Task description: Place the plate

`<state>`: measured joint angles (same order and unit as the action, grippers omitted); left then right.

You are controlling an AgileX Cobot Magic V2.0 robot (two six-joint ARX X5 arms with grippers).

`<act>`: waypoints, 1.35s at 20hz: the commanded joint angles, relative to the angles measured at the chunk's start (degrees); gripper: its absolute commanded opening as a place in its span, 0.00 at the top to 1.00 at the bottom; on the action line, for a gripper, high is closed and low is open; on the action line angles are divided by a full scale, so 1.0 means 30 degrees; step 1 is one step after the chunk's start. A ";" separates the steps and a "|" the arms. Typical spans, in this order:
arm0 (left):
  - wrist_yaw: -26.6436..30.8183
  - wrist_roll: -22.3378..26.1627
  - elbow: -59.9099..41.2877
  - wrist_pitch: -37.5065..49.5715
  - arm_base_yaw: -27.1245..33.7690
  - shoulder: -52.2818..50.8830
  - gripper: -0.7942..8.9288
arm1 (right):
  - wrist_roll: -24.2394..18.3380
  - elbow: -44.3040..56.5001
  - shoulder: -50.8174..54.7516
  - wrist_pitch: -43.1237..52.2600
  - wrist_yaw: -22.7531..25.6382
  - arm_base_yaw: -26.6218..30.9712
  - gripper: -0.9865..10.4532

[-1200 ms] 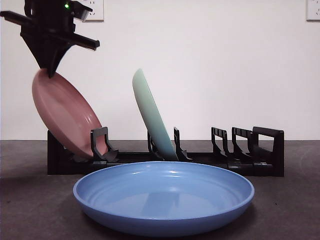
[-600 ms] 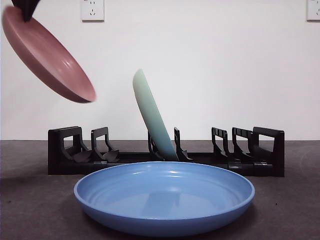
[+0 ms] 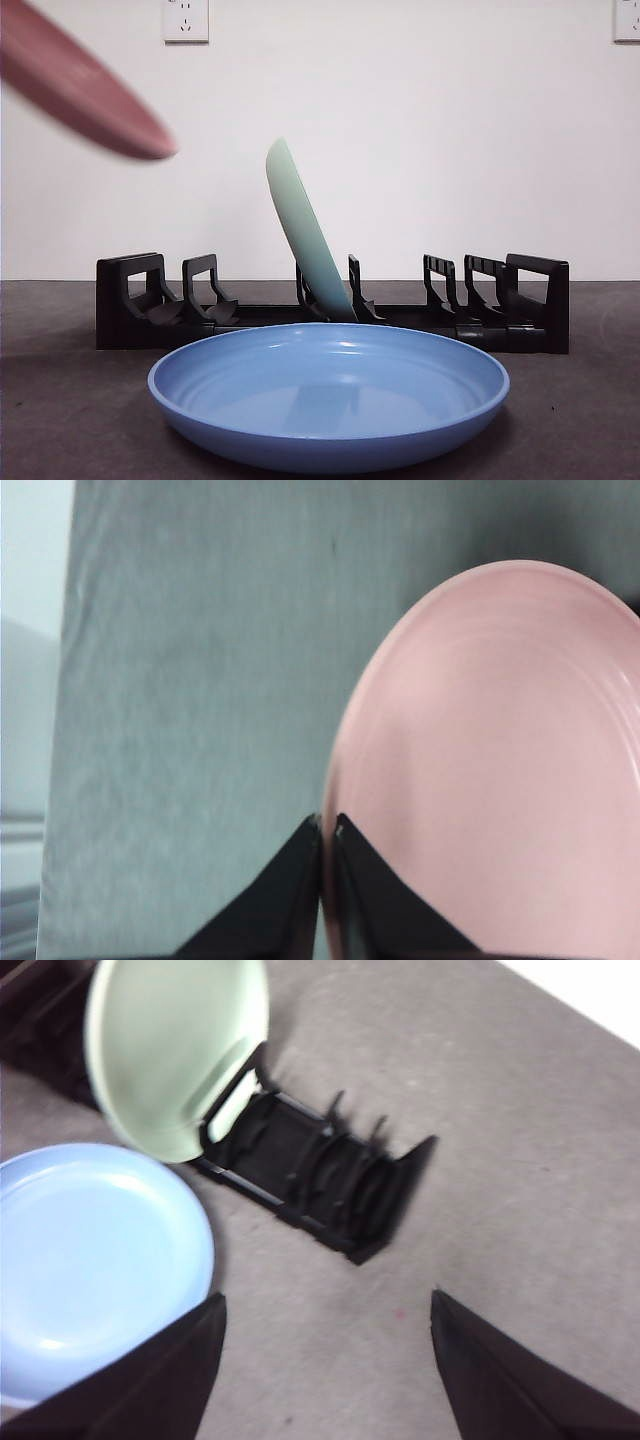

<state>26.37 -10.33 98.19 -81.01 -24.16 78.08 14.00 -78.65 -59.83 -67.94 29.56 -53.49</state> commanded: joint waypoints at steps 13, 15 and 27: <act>-0.9202 -0.3322 -1.2684 0.7927 -0.0991 -0.4714 0.91 | 0.0153 -0.0357 0.0291 0.0022 0.0175 0.0022 0.63; -0.9377 -0.3891 -1.3821 0.9464 -0.1530 -0.4656 0.91 | 0.0153 -0.0357 0.0291 -0.0102 0.0160 0.0022 0.63; -0.9959 -0.5377 -1.5001 1.5744 -0.4481 0.0393 0.91 | 0.0182 -0.0357 0.0270 -0.0546 0.0175 0.0022 0.63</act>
<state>-3.27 -25.61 52.75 -34.41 -37.17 78.67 13.98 -78.65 -58.52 -69.76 29.89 -52.86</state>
